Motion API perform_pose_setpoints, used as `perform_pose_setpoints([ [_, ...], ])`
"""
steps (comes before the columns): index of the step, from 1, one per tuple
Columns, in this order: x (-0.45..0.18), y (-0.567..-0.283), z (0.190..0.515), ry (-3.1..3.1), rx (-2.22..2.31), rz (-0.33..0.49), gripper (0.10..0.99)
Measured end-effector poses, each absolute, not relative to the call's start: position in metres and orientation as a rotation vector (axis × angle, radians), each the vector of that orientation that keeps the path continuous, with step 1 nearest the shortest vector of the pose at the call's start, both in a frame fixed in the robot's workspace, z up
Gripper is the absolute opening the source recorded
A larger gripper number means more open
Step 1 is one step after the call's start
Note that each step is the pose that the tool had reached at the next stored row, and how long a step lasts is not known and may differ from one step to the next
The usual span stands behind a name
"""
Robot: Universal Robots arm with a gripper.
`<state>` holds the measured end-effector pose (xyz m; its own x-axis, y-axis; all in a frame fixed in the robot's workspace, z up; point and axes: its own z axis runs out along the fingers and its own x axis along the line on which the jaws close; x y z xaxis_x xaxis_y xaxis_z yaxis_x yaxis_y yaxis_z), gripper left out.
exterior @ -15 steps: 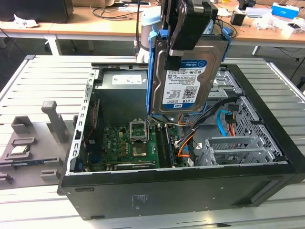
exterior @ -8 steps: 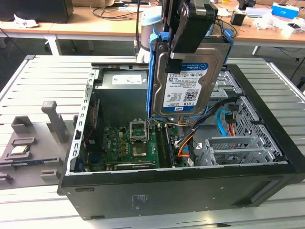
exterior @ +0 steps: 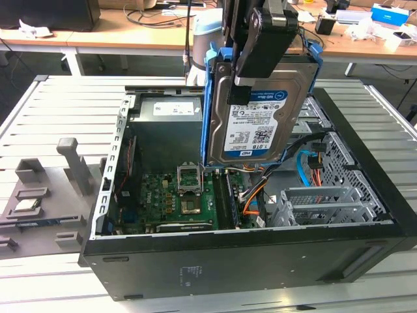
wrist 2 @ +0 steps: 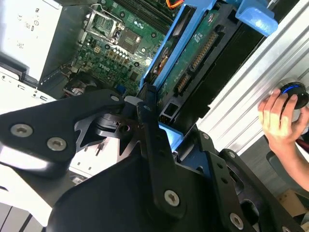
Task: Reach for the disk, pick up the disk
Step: 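Pick up the disk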
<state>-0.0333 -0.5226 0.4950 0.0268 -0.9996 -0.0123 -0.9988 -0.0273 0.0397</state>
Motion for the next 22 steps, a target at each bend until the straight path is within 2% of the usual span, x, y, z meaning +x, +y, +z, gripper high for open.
perform_pose_setpoints([
  [22, -0.032, -0.547, 0.495, -2.177, 2.237, -0.057, 0.369],
])
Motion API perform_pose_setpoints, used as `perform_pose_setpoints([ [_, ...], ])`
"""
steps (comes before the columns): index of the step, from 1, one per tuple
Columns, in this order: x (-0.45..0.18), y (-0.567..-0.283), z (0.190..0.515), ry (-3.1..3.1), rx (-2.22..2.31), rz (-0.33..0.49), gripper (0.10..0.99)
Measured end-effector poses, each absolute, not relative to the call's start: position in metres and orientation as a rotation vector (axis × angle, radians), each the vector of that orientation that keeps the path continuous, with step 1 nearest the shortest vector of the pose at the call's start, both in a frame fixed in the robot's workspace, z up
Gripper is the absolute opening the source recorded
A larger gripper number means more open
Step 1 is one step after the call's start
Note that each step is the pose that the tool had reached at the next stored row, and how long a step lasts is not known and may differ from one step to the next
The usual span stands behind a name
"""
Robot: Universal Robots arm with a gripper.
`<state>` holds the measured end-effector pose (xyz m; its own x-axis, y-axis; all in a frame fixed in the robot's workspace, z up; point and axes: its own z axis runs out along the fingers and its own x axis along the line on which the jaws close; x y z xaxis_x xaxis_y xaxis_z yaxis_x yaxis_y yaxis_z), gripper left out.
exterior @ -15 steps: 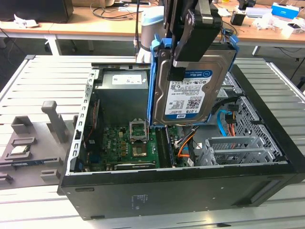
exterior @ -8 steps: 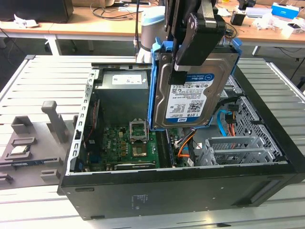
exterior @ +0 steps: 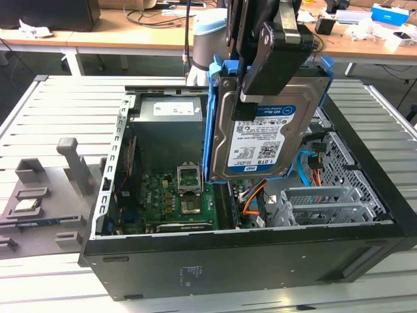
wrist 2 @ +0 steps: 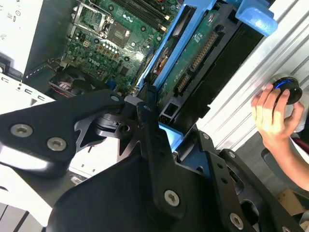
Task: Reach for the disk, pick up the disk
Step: 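Pick up the disk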
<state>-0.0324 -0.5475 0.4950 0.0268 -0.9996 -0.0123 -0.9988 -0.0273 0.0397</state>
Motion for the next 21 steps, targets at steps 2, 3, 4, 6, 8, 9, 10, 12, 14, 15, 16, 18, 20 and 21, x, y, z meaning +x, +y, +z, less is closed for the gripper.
perform_pose_setpoints([
  [2, -0.032, -0.549, 0.495, -2.177, 2.237, -0.057, 0.369],
  [3, -0.032, -0.55, 0.495, -2.177, 2.237, -0.057, 0.369],
  [4, -0.032, -0.551, 0.495, -2.177, 2.237, -0.057, 0.369],
  [6, -0.032, -0.552, 0.495, -2.177, 2.237, -0.057, 0.369],
  [8, -0.032, -0.554, 0.495, -2.177, 2.237, -0.057, 0.369],
  [9, -0.032, -0.556, 0.495, -2.177, 2.237, -0.057, 0.369],
  [10, -0.032, -0.556, 0.495, -2.177, 2.237, -0.057, 0.369],
  [12, -0.032, -0.558, 0.495, -2.177, 2.237, -0.057, 0.369],
  [14, -0.032, -0.56, 0.495, -2.177, 2.237, -0.057, 0.369],
  [15, -0.032, -0.561, 0.495, -2.177, 2.237, -0.057, 0.369],
  [16, -0.032, -0.563, 0.495, -2.177, 2.237, -0.057, 0.369],
  [18, -0.032, -0.567, 0.495, -2.177, 2.237, -0.057, 0.369],
  [20, -0.032, -0.569, 0.495, -2.177, 2.237, -0.057, 0.369],
  [21, -0.032, -0.57, 0.495, -2.177, 2.237, -0.057, 0.369],
])
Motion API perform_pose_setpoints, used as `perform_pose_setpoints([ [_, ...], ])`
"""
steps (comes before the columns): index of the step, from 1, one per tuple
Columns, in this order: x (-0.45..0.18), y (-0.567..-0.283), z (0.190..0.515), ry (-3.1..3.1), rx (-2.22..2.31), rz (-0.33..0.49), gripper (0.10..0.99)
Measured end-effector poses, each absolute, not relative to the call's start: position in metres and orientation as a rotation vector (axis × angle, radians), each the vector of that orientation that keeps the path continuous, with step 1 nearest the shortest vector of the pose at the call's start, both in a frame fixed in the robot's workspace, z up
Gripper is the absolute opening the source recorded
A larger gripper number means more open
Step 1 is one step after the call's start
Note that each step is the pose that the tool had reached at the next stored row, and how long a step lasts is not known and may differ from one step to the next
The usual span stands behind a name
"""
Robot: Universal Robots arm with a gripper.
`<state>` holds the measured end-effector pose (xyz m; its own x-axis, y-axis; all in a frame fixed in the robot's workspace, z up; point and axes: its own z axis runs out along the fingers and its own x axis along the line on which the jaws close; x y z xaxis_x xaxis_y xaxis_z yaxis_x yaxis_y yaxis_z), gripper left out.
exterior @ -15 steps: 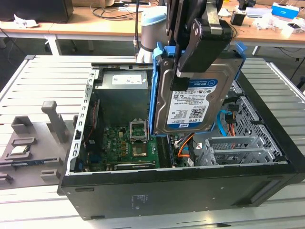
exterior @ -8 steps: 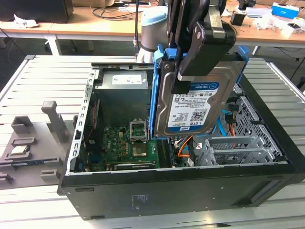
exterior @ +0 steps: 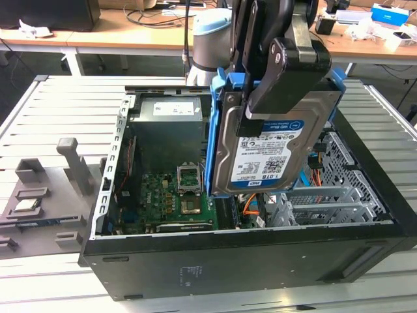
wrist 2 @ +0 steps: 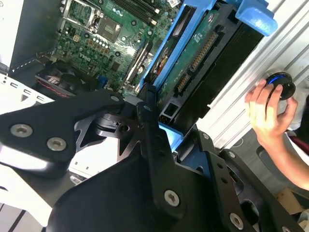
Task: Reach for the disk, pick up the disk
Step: 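Pick up the disk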
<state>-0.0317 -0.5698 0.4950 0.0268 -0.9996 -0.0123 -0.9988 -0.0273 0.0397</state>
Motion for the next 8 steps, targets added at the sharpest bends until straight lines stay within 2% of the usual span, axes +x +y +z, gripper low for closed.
perform_pose_setpoints([
  [8, -0.0314, -0.5767, 0.4951, -2.177, 2.237, -0.057, 0.369],
])
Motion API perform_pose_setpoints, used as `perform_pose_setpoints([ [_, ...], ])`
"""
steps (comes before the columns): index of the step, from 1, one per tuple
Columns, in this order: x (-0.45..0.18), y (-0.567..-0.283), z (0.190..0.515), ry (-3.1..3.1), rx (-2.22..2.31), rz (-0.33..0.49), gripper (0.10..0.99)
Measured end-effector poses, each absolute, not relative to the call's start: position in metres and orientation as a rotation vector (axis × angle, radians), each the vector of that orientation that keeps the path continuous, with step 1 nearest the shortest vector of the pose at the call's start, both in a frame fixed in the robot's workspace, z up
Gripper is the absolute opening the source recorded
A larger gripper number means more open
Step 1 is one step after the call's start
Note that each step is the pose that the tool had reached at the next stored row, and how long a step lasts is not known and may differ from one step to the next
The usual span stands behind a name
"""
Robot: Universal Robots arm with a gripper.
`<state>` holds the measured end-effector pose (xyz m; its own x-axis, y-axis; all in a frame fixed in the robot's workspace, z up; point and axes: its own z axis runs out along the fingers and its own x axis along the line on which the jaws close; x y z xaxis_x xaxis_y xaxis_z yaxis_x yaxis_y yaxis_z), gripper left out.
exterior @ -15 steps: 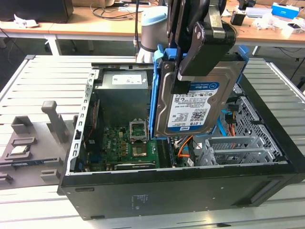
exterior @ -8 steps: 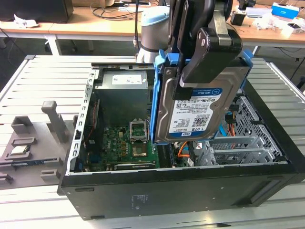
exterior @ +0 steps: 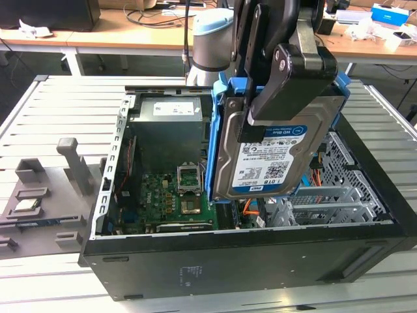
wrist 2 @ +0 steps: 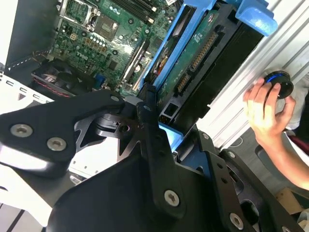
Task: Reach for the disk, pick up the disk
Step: 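Pick up the disk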
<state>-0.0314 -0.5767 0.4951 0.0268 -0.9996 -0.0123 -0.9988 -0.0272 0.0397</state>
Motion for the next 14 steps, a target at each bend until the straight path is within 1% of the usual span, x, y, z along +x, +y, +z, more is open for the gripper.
perform_pose_setpoints([
  [11, -0.031, -0.589, 0.495, -2.179, 2.239, -0.061, 0.369],
  [14, -0.015, -0.587, 0.495, -2.183, 2.242, -0.069, 0.369],
])
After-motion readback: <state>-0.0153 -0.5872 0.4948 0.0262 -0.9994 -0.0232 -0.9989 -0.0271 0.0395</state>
